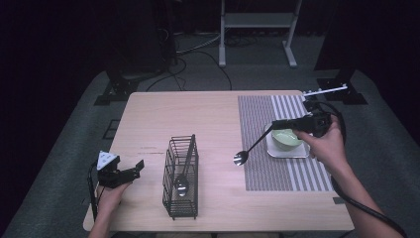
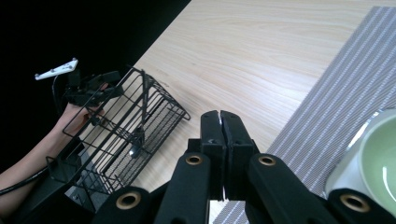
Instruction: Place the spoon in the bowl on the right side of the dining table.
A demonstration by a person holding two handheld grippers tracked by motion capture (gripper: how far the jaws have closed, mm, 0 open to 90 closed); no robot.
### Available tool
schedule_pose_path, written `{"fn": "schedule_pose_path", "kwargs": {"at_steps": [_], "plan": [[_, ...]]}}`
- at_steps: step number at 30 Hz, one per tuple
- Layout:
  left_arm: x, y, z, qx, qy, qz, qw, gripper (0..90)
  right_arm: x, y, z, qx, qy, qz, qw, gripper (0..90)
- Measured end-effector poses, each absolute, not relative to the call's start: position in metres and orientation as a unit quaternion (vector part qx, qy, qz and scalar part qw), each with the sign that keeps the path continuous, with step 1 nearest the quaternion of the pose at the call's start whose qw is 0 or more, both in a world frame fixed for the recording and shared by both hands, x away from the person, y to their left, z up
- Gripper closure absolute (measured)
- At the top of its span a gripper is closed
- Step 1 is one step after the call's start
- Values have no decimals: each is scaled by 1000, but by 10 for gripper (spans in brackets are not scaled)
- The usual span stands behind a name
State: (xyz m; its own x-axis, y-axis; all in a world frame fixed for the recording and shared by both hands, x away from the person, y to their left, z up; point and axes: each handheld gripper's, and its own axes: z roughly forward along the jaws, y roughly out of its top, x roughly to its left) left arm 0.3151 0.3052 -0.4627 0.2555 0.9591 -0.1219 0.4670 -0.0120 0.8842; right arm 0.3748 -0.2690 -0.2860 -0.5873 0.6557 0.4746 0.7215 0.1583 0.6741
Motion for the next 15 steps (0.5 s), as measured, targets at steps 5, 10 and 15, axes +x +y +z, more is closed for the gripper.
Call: {"fn": "schedule_pose_path", "kwargs": {"at_steps": [5,10,15], "plan": [[315,305,-463,654,545,276,446,4,376,-278,-290,-464,-752,-466,35,887],[315,305,-463,655,545,276,445,4,379,-286,-295,-475,-748,-462,33,887],[315,305,-463,654,545,276,446,4,380,-291,-297,-482,-744,-462,32,887]]}}
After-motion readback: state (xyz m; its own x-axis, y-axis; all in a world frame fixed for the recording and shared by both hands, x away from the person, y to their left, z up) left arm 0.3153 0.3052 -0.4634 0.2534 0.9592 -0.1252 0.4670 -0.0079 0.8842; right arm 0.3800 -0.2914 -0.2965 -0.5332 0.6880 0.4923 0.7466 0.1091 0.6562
